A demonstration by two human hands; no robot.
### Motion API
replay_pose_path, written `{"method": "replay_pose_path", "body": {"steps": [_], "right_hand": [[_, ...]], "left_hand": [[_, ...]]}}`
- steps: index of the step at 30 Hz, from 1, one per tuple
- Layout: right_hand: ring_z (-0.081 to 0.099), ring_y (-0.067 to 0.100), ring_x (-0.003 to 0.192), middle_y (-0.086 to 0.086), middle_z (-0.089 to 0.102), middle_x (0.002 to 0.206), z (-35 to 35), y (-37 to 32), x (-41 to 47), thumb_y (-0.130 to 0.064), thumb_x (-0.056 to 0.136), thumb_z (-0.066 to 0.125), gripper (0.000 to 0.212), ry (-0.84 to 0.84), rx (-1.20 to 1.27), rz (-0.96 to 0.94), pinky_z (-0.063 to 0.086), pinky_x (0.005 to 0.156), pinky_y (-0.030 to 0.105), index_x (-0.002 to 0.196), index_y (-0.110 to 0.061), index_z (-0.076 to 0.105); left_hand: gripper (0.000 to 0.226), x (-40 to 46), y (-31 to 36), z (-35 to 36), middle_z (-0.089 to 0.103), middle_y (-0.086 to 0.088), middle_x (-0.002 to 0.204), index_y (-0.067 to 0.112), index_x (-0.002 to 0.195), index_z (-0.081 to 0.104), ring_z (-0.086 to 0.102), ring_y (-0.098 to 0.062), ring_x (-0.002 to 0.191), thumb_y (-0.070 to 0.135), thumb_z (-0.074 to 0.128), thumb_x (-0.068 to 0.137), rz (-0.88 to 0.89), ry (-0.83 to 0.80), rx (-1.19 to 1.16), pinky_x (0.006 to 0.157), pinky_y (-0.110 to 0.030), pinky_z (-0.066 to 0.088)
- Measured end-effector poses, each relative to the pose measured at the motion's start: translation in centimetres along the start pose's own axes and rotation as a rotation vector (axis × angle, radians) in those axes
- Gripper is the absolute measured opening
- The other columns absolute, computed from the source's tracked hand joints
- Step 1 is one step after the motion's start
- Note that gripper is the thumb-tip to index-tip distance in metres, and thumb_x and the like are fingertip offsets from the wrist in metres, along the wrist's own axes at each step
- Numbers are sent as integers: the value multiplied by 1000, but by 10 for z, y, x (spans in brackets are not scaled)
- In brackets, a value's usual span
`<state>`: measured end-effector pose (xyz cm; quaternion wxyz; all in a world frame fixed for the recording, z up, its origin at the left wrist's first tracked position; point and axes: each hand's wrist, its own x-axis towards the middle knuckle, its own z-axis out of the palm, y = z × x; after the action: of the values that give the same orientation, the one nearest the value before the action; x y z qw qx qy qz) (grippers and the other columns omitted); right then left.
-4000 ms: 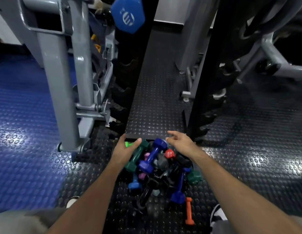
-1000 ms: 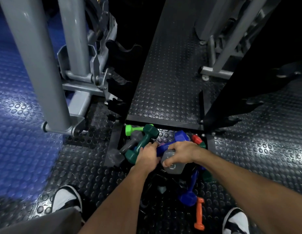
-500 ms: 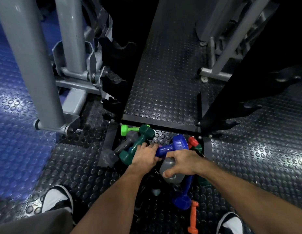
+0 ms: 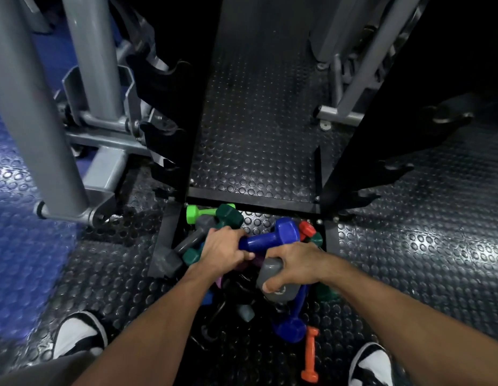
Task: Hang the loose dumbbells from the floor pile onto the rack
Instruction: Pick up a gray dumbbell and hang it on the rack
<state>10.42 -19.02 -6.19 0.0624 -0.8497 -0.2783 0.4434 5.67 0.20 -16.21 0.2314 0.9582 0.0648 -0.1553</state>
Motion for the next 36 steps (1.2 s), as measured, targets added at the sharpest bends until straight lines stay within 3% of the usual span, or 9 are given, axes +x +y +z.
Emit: {"method": "replay_pose_path", "body": {"steps": [4, 8, 10, 13, 16, 22, 26, 29, 36], "right_hand": [[56, 6, 90, -19, 61, 87, 2, 16, -13, -64, 72, 77, 41, -39, -22, -5, 35, 90, 38, 96, -37, 57], [55, 10, 99, -22, 57, 90, 7, 17, -16, -66, 74, 74, 39, -17, -65, -32, 31, 96, 42, 94, -41, 51], [55, 12, 98, -20, 58, 91, 12, 15, -15, -66, 73, 74, 41, -5, -86, -39, 32, 97, 43, 92, -39, 50], [59, 14, 98, -17, 64, 94, 21, 14, -16, -64, 72, 74, 43, -5, -108, -48, 30, 94, 43, 96, -36, 50], [61, 17, 101, -16, 63, 94, 27, 14, -16, -63, 72, 76, 45, -1, -115, -42, 31, 90, 42, 97, -38, 48], [66, 16, 92, -10, 70, 97, 31, 17, -11, -58, 66, 82, 53, -38, -20, -1, 54, 79, 35, 106, -33, 57], [67, 13, 85, -9, 71, 92, 35, 19, -9, -55, 65, 83, 49, -32, 21, 9, 55, 77, 33, 100, -35, 57], [65, 12, 87, -11, 69, 93, 32, 19, -10, -57, 65, 82, 45, -36, 27, 9, 53, 74, 32, 96, -37, 55], [62, 12, 92, -14, 63, 92, 12, 14, -21, -53, 67, 83, 33, -36, 118, 52, 48, 73, 32, 79, -46, 53]], "left_hand": [[43, 10, -1, -11, 76, 0, 95, 29, 111, 73, 70, -24, 97, 58, 74, 79, -35, 21, -18, 81, -33, 46], [40, 26, 9, -20, 73, 2, 82, 26, 100, 74, 71, -24, 87, 61, 71, 81, -108, 33, -26, 72, -30, 43], [44, 38, 20, -23, 74, -1, 89, 24, 102, 75, 71, -26, 92, 62, 69, 81, -126, 54, 57, 74, -32, 42], [46, 54, 41, -25, 73, -3, 102, 18, 106, 71, 69, -26, 99, 59, 66, 86, -144, 78, 209, 91, -38, 42], [35, 65, 63, -20, 71, -2, 106, 18, 110, 68, 67, -23, 102, 48, 67, 90, -190, 56, 296, 97, -40, 39], [15, 78, 81, -3, 72, -2, 98, 20, 103, 68, 67, -25, 98, 22, 61, 89, -287, -35, 276, 97, -43, 42], [27, 88, 67, -7, 66, -9, 122, 12, 117, 66, 61, -28, 115, 24, 60, 93, -294, -46, 197, 95, -44, 49], [30, 86, 66, -6, 40, -15, 146, 8, 122, 65, 43, -31, 128, 24, 59, 97, -290, -2, 225, 96, -44, 51], [38, 58, 48, 1, 55, -14, 132, 17, 130, 62, 50, -33, 125, 34, 53, 98, -35, -26, 124, 105, -46, 40]]}}
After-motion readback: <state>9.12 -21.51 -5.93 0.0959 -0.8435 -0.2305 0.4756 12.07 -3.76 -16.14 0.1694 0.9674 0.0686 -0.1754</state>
